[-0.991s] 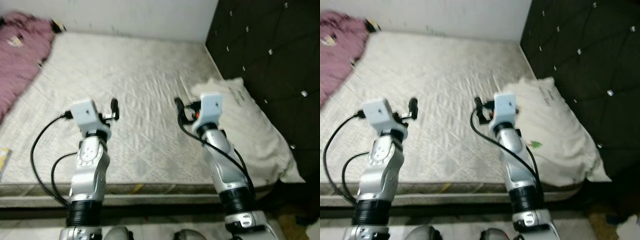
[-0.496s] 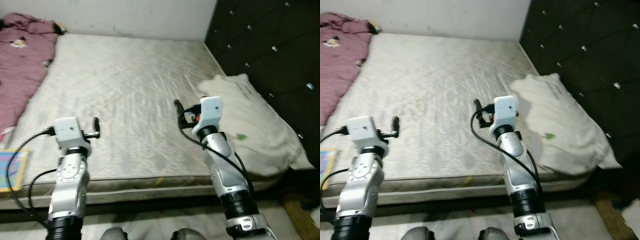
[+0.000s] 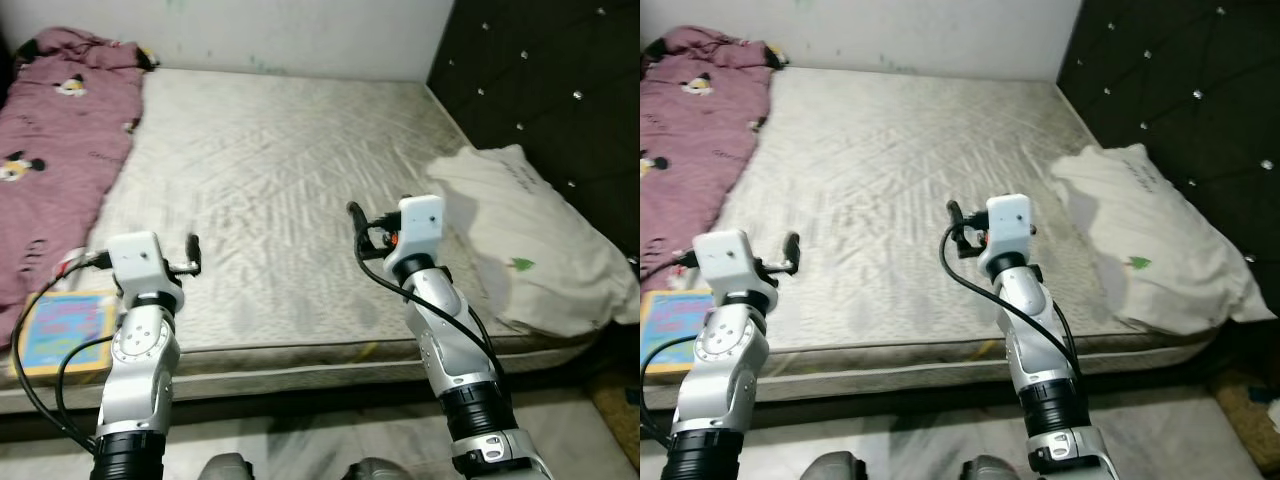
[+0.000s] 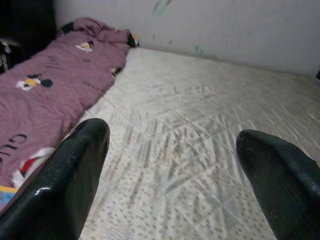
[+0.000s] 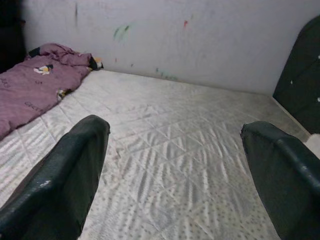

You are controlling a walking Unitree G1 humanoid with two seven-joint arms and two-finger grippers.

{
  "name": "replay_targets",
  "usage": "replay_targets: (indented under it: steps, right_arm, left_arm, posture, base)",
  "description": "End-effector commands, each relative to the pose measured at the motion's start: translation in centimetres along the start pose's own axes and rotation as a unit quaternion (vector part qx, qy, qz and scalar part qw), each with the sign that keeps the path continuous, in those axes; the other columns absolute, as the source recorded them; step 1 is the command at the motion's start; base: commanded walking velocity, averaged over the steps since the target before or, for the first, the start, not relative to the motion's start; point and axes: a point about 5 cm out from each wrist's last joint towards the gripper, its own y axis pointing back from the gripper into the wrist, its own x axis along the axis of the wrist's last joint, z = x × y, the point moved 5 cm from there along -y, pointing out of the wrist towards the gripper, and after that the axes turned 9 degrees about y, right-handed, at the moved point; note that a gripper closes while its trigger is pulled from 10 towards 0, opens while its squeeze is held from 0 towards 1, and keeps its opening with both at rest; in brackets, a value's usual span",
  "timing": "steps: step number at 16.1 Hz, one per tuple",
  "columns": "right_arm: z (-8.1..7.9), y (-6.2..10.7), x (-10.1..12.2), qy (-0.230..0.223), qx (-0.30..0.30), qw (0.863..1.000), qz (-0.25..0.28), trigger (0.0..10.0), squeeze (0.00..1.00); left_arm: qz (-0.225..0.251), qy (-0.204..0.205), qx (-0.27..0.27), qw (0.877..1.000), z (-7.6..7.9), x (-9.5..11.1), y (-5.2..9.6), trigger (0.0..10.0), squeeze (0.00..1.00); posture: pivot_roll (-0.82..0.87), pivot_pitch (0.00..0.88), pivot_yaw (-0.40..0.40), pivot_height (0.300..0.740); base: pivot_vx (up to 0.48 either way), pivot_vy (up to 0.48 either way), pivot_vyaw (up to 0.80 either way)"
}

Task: Clean up the room

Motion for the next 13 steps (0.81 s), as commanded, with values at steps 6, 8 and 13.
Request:
replay_targets:
  steps: [6, 8, 13]
  right_arm:
    - [1.2, 0.2, -0.2, 0.008, -0.008, 1.000, 0.003, 10.0, 0.00]
    - [1.1, 0.3, -0.2, 0.008, -0.004, 1.000, 0.009, 10.0, 0.00]
    - [0.4, 0.1, -1.8, 0.004, 0.016, 1.000, -0.022, 10.0, 0.00]
  left_arm:
    - [0.013, 0.013, -0.029, 0.999, 1.9, 0.3, -0.1, 10.0, 0.00]
    - [0.011, -0.008, -0.025, 1.000, 2.0, 0.3, -0.1, 10.0, 0.00]
    - [-0.042, -0.051, -0.013, 0.998, 1.2, -1.8, -0.2, 10.0, 0.00]
  posture:
    - [0.03, 0.000, -0.076, 0.740]
    - [0.04, 0.000, -0.079, 0.740]
    - [0.05, 0.000, -0.078, 0.740]
  base:
    - [0.000, 0.000, 0.00]
    - [0.000, 0.000, 0.00]
    - [0.000, 0.000, 0.00]
